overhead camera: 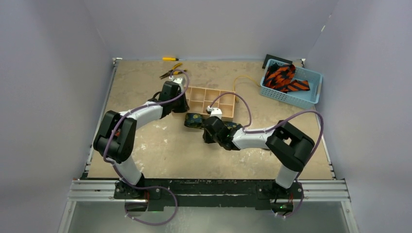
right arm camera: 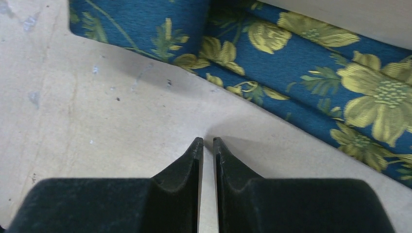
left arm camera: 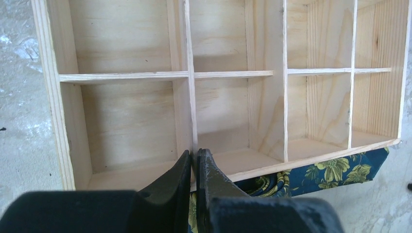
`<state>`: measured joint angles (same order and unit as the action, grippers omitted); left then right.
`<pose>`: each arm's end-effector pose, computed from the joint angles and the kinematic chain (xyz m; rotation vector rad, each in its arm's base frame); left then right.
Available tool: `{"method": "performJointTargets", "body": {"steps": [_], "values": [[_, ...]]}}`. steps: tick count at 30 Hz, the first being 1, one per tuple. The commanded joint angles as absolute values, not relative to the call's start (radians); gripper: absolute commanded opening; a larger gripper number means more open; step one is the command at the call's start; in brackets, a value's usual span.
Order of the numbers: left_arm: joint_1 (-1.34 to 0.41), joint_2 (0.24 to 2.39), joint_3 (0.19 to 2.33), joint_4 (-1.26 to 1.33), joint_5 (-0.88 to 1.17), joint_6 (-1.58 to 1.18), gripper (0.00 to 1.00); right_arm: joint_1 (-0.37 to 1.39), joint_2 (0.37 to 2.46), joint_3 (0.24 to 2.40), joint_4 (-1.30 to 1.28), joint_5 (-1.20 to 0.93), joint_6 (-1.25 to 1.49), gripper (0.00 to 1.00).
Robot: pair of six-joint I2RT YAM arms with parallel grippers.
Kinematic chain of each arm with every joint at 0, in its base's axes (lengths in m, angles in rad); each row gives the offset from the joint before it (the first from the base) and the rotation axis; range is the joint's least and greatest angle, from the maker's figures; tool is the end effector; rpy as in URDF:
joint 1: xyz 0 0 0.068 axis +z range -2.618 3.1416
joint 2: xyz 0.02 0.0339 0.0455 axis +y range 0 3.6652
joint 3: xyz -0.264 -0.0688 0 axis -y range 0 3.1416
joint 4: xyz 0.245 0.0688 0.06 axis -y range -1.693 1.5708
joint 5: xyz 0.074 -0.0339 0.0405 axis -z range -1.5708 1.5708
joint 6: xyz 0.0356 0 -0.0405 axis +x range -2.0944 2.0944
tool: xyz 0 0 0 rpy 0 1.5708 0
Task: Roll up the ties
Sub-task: Roll the tie at the center of the board.
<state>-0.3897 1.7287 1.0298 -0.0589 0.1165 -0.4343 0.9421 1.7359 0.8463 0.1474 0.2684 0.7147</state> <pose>0.3380 -0.1433 0.1874 0.0067 2.3871 -0.5389 0.2100 0.2728 0.1482 -0.1274 2.3393 0.5443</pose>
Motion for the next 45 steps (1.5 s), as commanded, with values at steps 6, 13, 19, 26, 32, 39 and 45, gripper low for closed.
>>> {"method": "performJointTargets", "body": {"steps": [6,13,19,26,32,39,45], "values": [[-0.397,1.700,0.978,-0.162,0.090,-0.440,0.00,0.887,1.663,0.734,0.101,0.382,0.701,0.18],[-0.397,1.686,0.971,-0.159,0.081,-0.451,0.00,0.803,1.634,0.720,0.092,0.388,0.673,0.18],[-0.397,1.678,0.950,-0.129,0.083,-0.493,0.00,0.841,1.544,0.706,0.169,0.374,0.615,0.19],[-0.399,1.655,0.914,-0.079,0.083,-0.539,0.00,0.991,1.603,0.761,0.210,0.330,0.639,0.19],[-0.402,1.649,0.901,-0.074,0.081,-0.546,0.00,1.020,1.731,0.860,0.211,0.340,0.675,0.17],[-0.402,1.653,0.898,-0.071,0.083,-0.551,0.00,1.022,1.871,0.995,0.188,0.408,0.776,0.12],[-0.402,1.648,0.898,-0.077,0.084,-0.543,0.00,1.019,1.945,1.087,0.136,0.431,0.842,0.10]]}}
